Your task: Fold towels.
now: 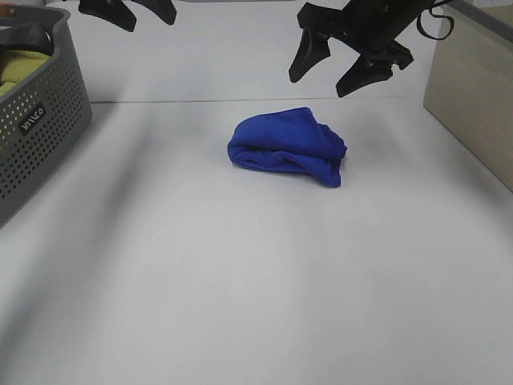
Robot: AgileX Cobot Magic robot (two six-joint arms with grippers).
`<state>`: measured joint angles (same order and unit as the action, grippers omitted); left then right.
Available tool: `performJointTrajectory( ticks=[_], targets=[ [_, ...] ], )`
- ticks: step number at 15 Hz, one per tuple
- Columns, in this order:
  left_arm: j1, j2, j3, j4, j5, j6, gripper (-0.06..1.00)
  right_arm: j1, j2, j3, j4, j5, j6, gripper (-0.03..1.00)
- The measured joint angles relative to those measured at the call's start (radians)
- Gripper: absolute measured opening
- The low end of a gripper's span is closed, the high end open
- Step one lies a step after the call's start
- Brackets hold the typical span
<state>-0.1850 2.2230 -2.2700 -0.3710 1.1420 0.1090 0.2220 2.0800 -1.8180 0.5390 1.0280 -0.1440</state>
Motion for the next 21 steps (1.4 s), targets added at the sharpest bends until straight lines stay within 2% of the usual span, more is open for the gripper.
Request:
performJointTrajectory(
  ticks=[2, 4, 6, 7, 9, 11, 13, 14, 15, 18, 21],
  targets=[
    [0.000, -0.041, 0.000, 0.028, 0.057, -0.015, 0.65, 0.000, -0.038, 0.013, -0.011, 0.051, 0.000, 0.76],
    [0.000, -0.118, 0.008, 0.091, 0.066, -0.040, 0.65, 0.000, -0.112, 0.066, -0.048, 0.071, 0.019, 0.76],
    [0.000, -0.233, 0.071, 0.158, 0.066, -0.056, 0.65, 0.000, -0.200, 0.145, -0.105, 0.074, 0.022, 0.76],
    [0.000, -0.375, 0.203, 0.208, 0.067, -0.058, 0.65, 0.000, -0.322, 0.261, -0.154, 0.075, 0.027, 0.76],
    [0.000, -0.539, 0.381, 0.240, 0.066, -0.062, 0.65, 0.000, -0.450, 0.375, -0.198, 0.075, 0.027, 0.76],
    [0.000, -0.716, 0.628, 0.251, 0.039, -0.079, 0.65, 0.000, -0.605, 0.510, -0.244, 0.075, 0.027, 0.76],
    [0.000, -0.929, 0.893, 0.252, -0.037, -0.096, 0.65, 0.000, -0.751, 0.657, -0.259, 0.075, 0.027, 0.76],
    [0.000, -0.970, 0.946, 0.252, -0.052, -0.097, 0.65, 0.000, -0.791, 0.696, -0.259, 0.075, 0.027, 0.76],
    [0.000, -1.061, 1.076, 0.252, -0.068, -0.099, 0.65, 0.000, -0.864, 0.764, -0.259, 0.075, 0.027, 0.76],
    [0.000, -1.352, 1.377, 0.252, -0.064, -0.088, 0.65, 0.000, -1.082, 0.959, -0.262, 0.075, 0.027, 0.76],
    [0.000, -1.642, 1.564, 0.252, 0.009, -0.060, 0.65, 0.000, -1.310, 1.120, -0.270, 0.076, 0.026, 0.76]
  ],
)
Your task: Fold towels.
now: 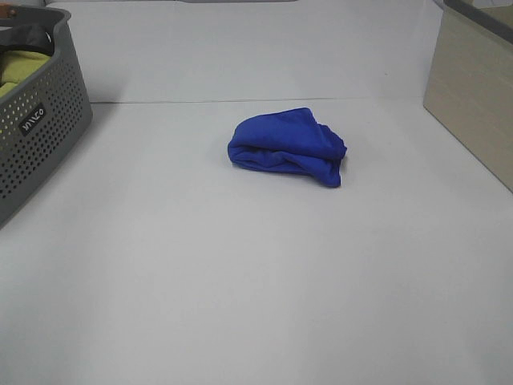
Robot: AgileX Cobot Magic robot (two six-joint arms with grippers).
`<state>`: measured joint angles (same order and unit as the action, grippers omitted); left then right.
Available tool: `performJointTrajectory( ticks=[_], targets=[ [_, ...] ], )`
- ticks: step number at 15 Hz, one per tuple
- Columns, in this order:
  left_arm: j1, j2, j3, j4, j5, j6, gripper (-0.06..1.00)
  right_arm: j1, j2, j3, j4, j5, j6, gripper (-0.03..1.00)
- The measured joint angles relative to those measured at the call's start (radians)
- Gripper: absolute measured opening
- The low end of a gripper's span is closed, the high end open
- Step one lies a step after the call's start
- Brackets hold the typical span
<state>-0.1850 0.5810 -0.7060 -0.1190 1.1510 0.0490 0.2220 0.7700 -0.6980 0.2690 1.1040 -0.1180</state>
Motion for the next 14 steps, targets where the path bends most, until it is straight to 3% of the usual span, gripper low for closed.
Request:
performJointTrajectory(
  ticks=[3, 5, 11, 14],
  targets=[
    [0.000, -0.243, 0.079, 0.000, 0.039, 0.005, 0.65, 0.000, -0.190, 0.099, -0.064, 0.002, -0.001, 0.76],
    [0.000, -0.392, 0.139, 0.000, 0.029, 0.074, 0.65, 0.000, -0.328, 0.150, -0.113, 0.005, -0.001, 0.76],
    [0.000, -0.421, 0.186, -0.011, -0.077, 0.204, 0.65, 0.000, -0.452, 0.175, -0.172, -0.005, 0.002, 0.76],
    [0.000, -0.421, 0.199, -0.037, -0.082, 0.236, 0.65, 0.000, -0.453, 0.175, -0.190, -0.005, 0.002, 0.76]
  ],
)
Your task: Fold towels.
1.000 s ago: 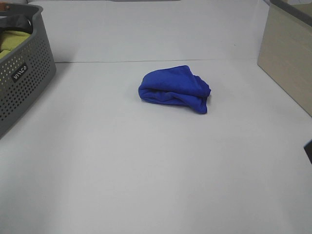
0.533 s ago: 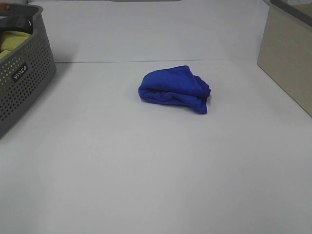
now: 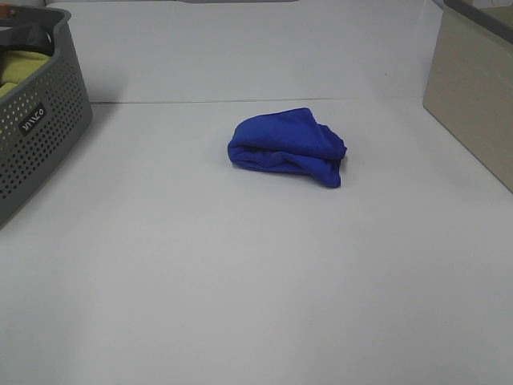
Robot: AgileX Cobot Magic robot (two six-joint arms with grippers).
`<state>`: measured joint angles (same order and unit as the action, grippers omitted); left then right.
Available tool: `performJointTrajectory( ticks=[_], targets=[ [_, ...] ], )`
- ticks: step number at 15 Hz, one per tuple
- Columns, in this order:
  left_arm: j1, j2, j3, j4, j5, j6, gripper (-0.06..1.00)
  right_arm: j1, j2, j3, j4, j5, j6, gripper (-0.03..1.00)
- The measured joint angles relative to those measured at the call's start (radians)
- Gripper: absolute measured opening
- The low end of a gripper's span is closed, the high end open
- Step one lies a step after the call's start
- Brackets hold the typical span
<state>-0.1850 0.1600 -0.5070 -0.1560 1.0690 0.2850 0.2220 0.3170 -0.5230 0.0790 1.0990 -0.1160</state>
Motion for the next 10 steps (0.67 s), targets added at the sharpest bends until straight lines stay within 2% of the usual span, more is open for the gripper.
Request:
performJointTrajectory(
  ticks=[3, 10],
  targets=[
    [0.000, 0.000, 0.000, -0.054, -0.002, 0.062, 0.65, 0.000, 0.000, 0.016, -0.047, -0.023, 0.016, 0.76],
    [0.000, 0.000, 0.000, -0.055, -0.002, 0.074, 0.65, 0.000, 0.000, 0.016, -0.051, -0.025, 0.017, 0.76]
  ],
)
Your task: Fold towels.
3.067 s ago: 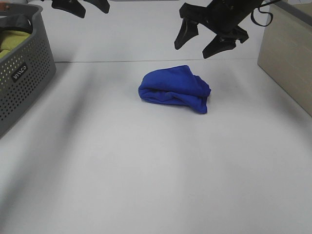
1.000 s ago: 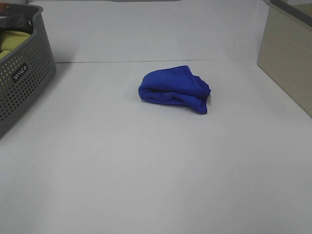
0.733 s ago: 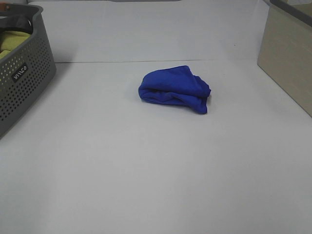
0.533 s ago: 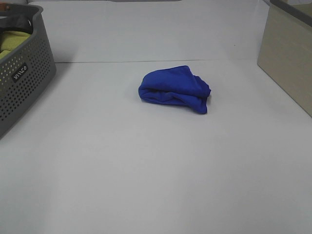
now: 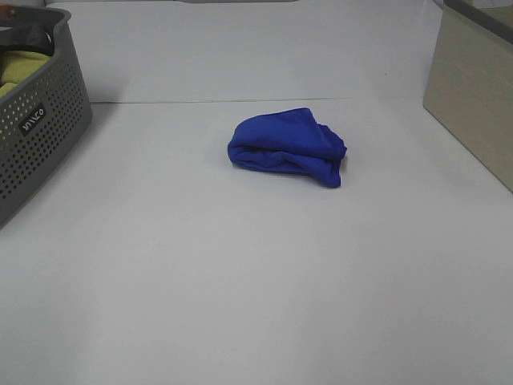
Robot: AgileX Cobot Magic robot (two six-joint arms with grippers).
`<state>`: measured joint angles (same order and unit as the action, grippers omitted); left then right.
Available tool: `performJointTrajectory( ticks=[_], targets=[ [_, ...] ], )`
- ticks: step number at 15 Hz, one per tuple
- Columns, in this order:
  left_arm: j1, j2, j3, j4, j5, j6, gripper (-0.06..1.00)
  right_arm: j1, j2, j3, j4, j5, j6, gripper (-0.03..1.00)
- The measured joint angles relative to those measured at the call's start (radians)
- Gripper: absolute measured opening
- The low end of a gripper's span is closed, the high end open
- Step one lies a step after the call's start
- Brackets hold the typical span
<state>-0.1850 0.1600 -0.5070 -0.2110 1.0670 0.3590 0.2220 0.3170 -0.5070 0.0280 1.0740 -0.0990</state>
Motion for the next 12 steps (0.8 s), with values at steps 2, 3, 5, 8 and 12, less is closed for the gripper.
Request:
performJointTrajectory(
  ticks=[2, 3, 5, 8, 12],
  targets=[
    [0.018, 0.000, 0.000, 0.000, 0.000, 0.000, 0.65, -0.003, -0.001, 0.000, 0.000, -0.001, 0.000, 0.76],
    [0.052, 0.000, 0.000, 0.000, 0.000, 0.000, 0.65, -0.021, -0.008, 0.000, 0.000, -0.001, 0.000, 0.76],
    [0.147, -0.031, 0.000, 0.000, 0.000, 0.001, 0.65, -0.123, -0.073, 0.000, 0.000, -0.002, 0.000, 0.76],
    [0.194, -0.149, 0.000, 0.000, 0.000, 0.001, 0.65, -0.215, -0.209, 0.000, 0.000, -0.002, 0.000, 0.76],
    [0.196, -0.163, 0.000, 0.000, 0.000, 0.001, 0.65, -0.217, -0.320, 0.000, 0.000, -0.001, 0.000, 0.76]
  ],
)
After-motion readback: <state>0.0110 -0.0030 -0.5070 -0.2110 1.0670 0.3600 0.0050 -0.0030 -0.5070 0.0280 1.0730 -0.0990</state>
